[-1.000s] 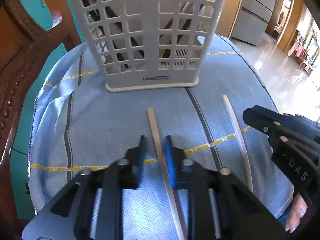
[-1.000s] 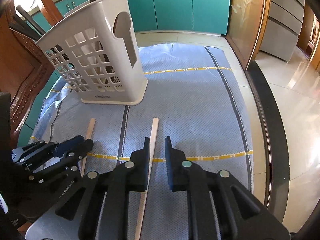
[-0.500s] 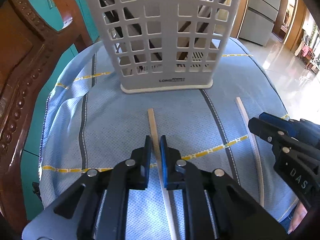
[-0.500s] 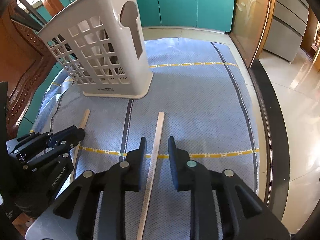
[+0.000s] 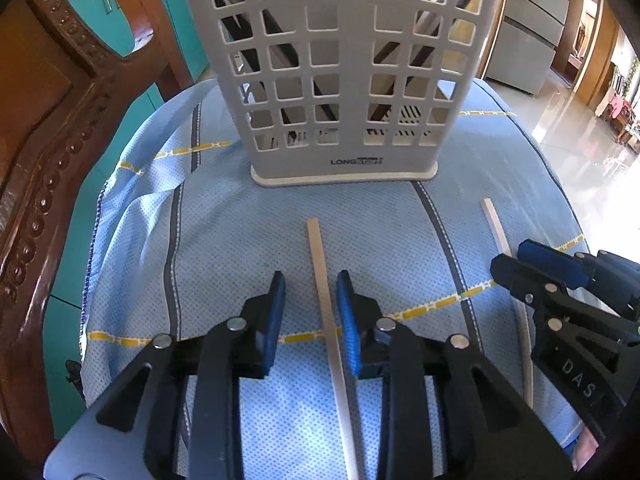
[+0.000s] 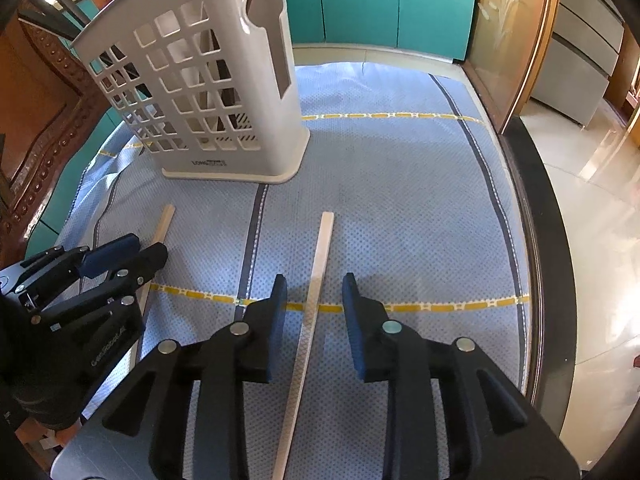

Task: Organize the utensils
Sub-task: 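Lower both tools to the last light wooden chopsticks and close on them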

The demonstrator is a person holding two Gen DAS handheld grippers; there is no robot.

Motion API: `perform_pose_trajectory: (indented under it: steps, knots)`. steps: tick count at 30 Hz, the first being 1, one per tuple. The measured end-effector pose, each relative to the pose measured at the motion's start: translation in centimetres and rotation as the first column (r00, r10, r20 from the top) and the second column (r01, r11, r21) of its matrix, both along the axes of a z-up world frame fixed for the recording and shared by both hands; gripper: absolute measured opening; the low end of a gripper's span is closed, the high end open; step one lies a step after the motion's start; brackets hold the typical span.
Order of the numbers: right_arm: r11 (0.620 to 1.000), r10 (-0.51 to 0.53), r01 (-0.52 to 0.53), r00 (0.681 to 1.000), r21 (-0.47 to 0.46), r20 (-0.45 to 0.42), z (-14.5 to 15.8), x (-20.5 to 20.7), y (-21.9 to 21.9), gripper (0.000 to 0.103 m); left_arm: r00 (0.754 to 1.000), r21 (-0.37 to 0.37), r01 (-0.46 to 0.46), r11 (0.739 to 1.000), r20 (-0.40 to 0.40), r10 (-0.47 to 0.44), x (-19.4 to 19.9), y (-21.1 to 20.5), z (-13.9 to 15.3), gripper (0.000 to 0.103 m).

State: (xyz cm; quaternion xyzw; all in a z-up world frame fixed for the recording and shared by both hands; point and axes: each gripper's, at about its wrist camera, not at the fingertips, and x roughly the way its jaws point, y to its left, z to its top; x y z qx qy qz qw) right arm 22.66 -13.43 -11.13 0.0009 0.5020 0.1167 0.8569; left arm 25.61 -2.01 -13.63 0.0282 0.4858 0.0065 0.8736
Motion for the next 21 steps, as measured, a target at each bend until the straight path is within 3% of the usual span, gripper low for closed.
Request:
perform_pose_trajectory:
  steps: [21]
  knots:
    - [0.995,0.035,-0.031,0.998,-0.09,0.047,-0.3,-0.4,1.8,0.032,1.0,0.028,-0.001,1.0,0.016,0.001,-0.2,-0.4,0.0,0.032]
